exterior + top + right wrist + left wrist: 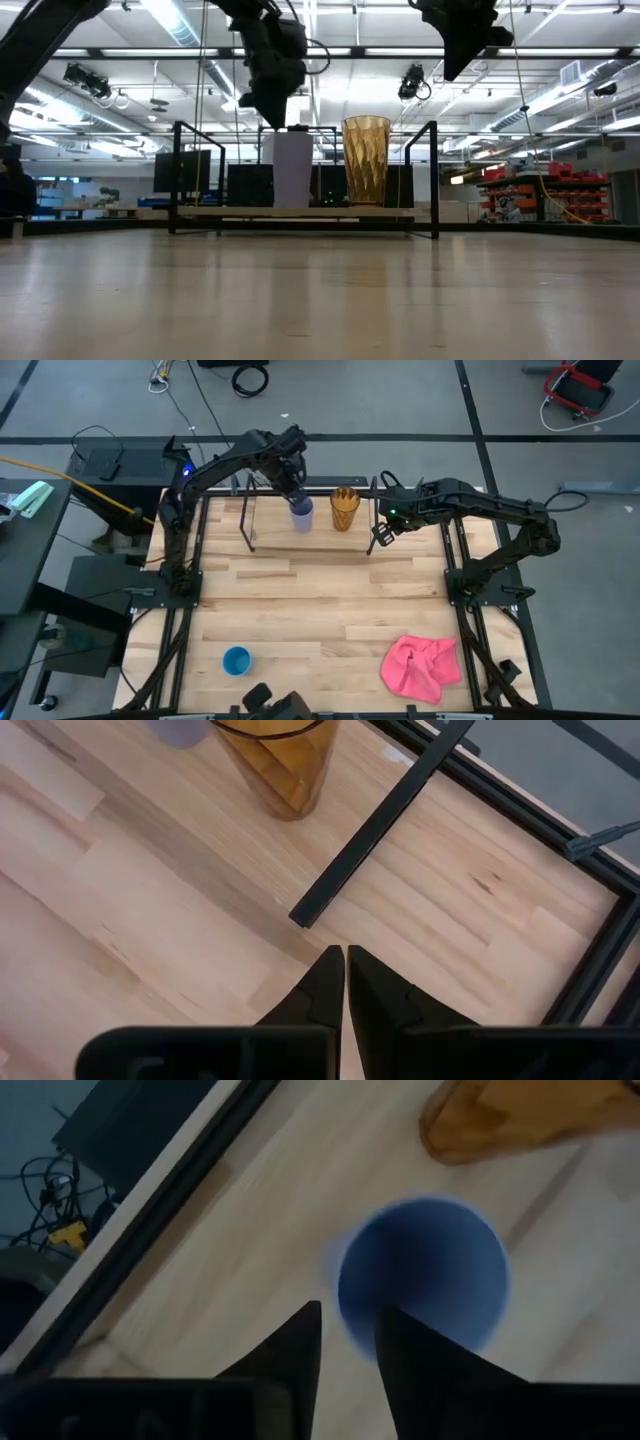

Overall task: Stack small to large cups/mugs on shelf
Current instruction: Put the blue cup on the shelf

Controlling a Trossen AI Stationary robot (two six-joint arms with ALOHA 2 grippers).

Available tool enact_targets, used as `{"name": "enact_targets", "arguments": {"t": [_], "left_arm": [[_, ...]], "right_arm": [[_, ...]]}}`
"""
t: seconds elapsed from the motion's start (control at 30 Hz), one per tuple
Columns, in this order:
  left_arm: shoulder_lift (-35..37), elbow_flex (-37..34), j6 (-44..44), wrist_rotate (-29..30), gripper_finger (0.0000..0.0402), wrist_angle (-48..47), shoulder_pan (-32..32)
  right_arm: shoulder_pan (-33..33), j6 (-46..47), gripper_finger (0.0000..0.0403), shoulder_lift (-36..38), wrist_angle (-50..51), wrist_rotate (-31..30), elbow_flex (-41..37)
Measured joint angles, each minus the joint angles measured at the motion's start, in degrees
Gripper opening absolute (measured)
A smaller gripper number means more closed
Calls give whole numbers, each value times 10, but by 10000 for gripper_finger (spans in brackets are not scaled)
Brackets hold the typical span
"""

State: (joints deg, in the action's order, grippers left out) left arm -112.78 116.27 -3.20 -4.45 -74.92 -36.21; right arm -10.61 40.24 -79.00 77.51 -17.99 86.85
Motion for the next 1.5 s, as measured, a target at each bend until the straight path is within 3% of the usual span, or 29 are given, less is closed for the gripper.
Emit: {"name": "enact_targets", "arguments": {"t": [0.3,0.43,0.6,0.7,0.93,1.5], "left_arm": [[96,0,-37,0,104,-158,27],[147,-6,-53,-1,95,-153,66],[191,-5,-85,3,85,-151,136],[208,-5,-114,42,80,-151,193],[202,-7,-161,75,70,-150,348],[206,-291,-507,88,48,-151,631]], "right_arm": [[0,-15,24,0,0,0,0],[0,-27,24,0,0,0,0],[6,-29,24,0,0,0,0],[16,-29,24,0,0,0,0],[60,-29,24,0,0,0,0],[214,20,24,0,0,-2,0]]}}
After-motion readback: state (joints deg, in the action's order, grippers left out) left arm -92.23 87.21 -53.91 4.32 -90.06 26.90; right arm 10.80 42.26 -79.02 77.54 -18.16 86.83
